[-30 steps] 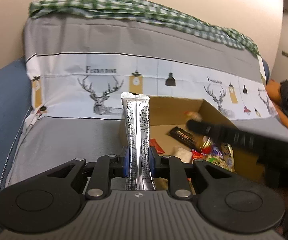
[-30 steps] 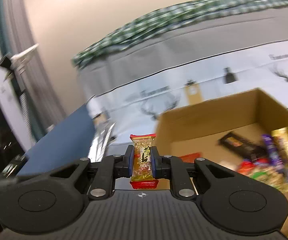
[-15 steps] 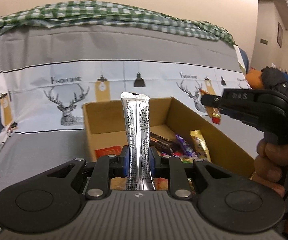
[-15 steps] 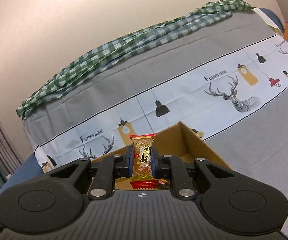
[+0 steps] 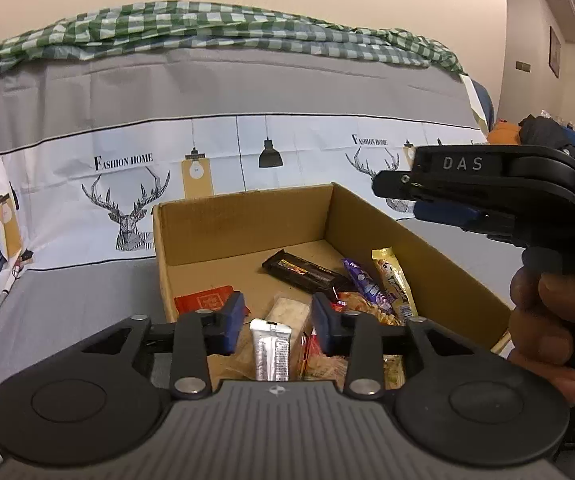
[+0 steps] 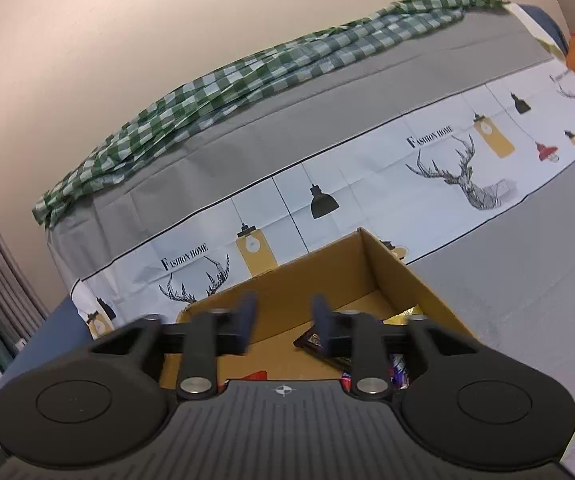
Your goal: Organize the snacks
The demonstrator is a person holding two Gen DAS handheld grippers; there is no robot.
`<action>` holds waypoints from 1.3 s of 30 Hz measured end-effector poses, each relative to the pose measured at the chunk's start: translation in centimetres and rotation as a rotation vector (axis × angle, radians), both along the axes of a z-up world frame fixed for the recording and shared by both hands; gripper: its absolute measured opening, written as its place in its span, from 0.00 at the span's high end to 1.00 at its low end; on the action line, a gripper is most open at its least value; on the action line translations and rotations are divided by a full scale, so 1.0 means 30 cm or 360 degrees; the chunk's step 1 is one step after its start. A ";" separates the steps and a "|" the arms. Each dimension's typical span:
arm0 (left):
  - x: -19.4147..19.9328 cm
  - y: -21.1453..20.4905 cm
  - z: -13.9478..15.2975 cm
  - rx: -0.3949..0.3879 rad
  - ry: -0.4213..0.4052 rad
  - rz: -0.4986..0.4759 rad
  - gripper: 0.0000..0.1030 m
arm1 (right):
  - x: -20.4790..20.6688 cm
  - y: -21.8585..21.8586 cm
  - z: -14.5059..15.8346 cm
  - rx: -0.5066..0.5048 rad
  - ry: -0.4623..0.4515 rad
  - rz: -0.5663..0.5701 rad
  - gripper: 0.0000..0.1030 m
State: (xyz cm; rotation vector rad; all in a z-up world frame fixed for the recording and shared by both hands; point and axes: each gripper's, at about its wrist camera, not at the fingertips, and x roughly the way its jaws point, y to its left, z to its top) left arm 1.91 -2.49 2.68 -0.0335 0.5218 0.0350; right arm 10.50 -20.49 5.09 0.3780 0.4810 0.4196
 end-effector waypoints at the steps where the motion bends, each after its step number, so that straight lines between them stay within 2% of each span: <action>1: -0.006 -0.001 0.004 -0.0001 -0.0006 -0.0001 0.50 | -0.010 0.005 0.006 -0.0020 -0.0010 -0.0005 0.50; 4: -0.029 0.004 0.017 -0.0020 -0.0043 0.0003 0.37 | -0.033 0.013 0.022 -0.0059 -0.0021 -0.0012 0.43; 6: -0.044 0.009 0.024 -0.0043 -0.0064 0.0015 0.23 | -0.050 0.014 0.036 -0.0081 -0.0038 -0.0033 0.38; 7: -0.050 0.011 0.029 -0.0048 -0.0075 0.0020 0.19 | -0.060 0.016 0.043 -0.0095 -0.0049 -0.0044 0.34; 9: -0.066 0.012 0.036 -0.0043 -0.0095 0.0026 0.13 | -0.082 0.018 0.054 -0.0122 -0.0066 -0.0064 0.25; 11: -0.083 0.011 0.041 -0.0033 -0.0109 0.0031 0.08 | -0.108 0.020 0.067 -0.0155 -0.0084 -0.0091 0.12; 13: -0.101 0.010 0.046 -0.0026 -0.0124 0.0036 0.02 | -0.129 0.019 0.081 -0.0178 -0.0095 -0.0099 0.04; 14: -0.113 0.009 0.050 -0.0026 -0.0148 0.0042 0.01 | -0.138 0.017 0.091 -0.0192 -0.0096 -0.0094 0.01; 20: -0.176 -0.003 0.067 -0.0081 -0.0186 0.0001 0.01 | -0.182 -0.021 0.164 -0.0283 -0.0010 -0.0068 0.01; 24: -0.215 -0.020 0.063 -0.0094 -0.0155 0.0001 0.01 | -0.233 -0.063 0.152 -0.0373 0.0000 -0.0094 0.01; 27: -0.237 -0.018 0.033 -0.0168 -0.0043 0.0025 0.01 | -0.260 -0.084 0.106 -0.0374 0.0055 -0.0104 0.01; 29: -0.245 -0.014 0.021 -0.0201 0.0046 0.0099 0.01 | -0.278 -0.071 0.088 -0.0385 0.0038 -0.0019 0.01; 34: -0.251 0.001 -0.011 -0.0219 0.0194 0.0324 0.01 | -0.289 -0.008 0.032 -0.0642 0.0080 0.0089 0.01; 39: -0.222 0.005 -0.044 -0.0170 0.0261 0.0318 0.01 | -0.278 -0.018 0.027 -0.0618 0.0114 0.0071 0.01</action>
